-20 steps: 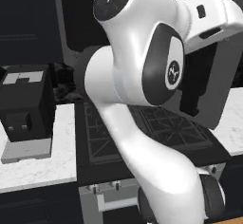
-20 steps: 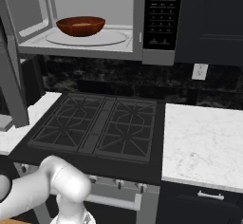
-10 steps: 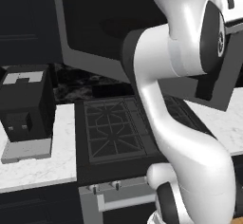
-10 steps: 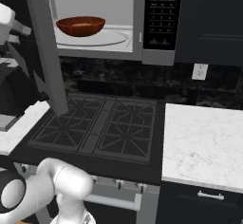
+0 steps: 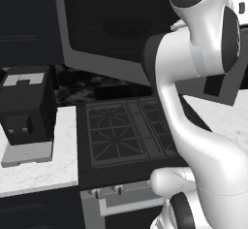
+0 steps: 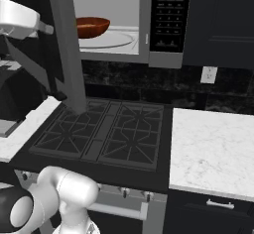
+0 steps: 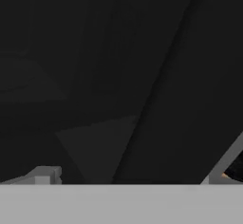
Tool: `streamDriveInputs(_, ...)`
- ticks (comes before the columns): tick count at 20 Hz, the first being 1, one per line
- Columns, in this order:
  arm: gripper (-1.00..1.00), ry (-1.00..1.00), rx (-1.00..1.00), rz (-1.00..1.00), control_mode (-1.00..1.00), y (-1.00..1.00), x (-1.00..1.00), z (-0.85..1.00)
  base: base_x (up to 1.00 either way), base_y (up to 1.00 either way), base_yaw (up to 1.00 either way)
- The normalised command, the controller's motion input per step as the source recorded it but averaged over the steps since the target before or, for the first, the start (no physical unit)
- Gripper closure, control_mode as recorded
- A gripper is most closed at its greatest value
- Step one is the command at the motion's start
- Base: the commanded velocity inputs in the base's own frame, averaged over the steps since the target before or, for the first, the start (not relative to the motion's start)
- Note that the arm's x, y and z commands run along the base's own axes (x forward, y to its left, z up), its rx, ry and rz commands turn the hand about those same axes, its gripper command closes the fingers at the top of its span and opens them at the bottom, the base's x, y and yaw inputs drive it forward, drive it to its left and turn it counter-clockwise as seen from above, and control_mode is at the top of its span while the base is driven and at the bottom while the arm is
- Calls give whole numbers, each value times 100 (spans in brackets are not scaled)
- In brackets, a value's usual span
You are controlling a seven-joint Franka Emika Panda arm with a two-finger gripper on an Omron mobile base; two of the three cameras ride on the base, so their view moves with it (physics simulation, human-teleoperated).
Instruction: Open the microwave, place the bowl with waffle inside the microwave, then close the microwave door and turn it on.
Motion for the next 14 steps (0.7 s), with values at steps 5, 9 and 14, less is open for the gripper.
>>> streamDriveInputs(5, -100, -15, 0, 0, -100, 0, 62, 0, 0, 0, 0)
streamDriveInputs(9, -100, -13, 1, 0, -100, 0, 67, -1, 0, 0, 0)
streamDriveInputs(14, -100, -11, 0, 0, -100, -3, 71, -4, 0, 0, 0)
